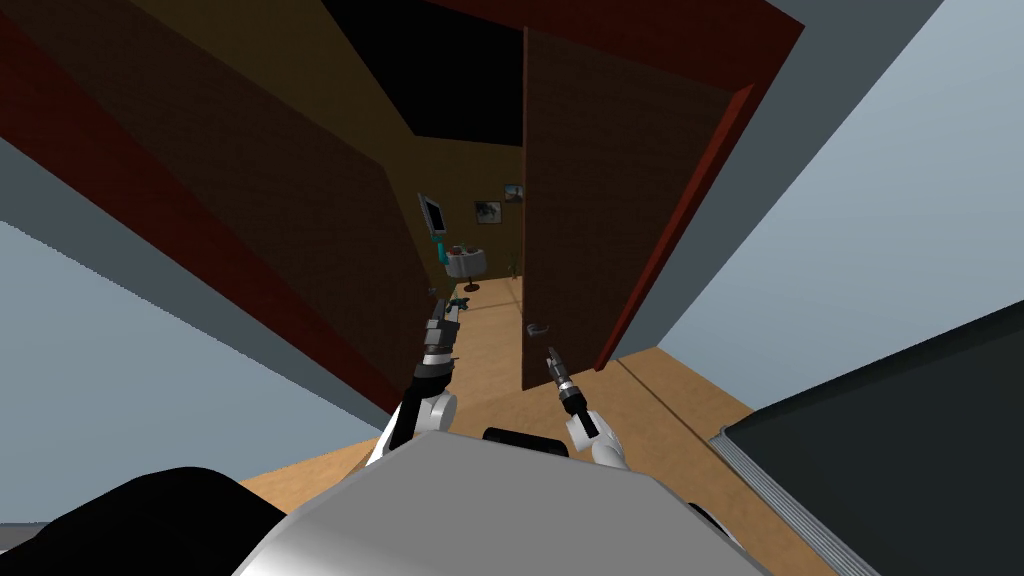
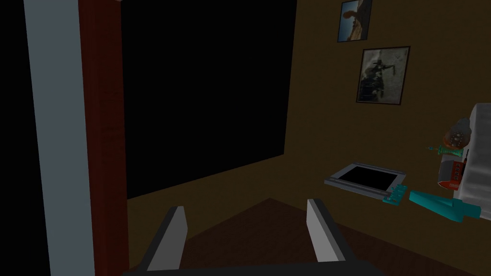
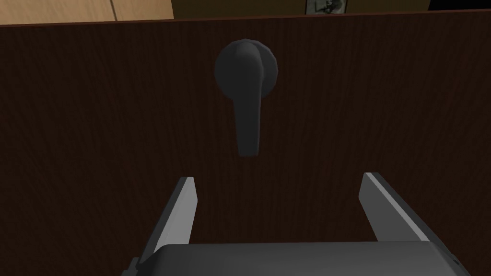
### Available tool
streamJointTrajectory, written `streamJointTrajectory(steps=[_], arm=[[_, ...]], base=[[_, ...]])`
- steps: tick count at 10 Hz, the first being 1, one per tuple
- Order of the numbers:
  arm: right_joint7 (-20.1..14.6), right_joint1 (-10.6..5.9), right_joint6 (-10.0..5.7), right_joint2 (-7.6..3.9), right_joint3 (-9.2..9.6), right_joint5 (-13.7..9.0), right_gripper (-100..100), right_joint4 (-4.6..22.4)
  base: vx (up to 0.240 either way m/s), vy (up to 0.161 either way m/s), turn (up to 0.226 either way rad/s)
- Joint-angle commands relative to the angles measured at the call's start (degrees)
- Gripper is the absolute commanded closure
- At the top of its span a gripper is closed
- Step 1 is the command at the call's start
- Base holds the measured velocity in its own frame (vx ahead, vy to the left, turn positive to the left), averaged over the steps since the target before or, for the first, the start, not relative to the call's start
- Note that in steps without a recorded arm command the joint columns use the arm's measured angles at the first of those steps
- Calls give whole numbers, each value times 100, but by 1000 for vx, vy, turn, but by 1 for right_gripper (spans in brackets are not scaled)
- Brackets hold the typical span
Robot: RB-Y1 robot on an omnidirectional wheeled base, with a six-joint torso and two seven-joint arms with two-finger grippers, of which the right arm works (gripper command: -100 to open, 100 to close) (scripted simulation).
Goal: Push the door open
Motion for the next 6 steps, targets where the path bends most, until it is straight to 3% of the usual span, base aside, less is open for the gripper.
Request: streamJointTrajectory(steps=[1, 2, 3, 6], arm=[[-29, -81, -44, 15, 1, 19, -100, 194], [-39, -115, -63, 29, 4, 31, -100, 282], [-26, -79, -39, 28, 4, 26, -100, 206], [14, -71, -68, -47, -26, 1, -100, 242]], base=[[43, -86, 33], [30, -76, 28], [12, -33, 8], [140, 34, 26]])
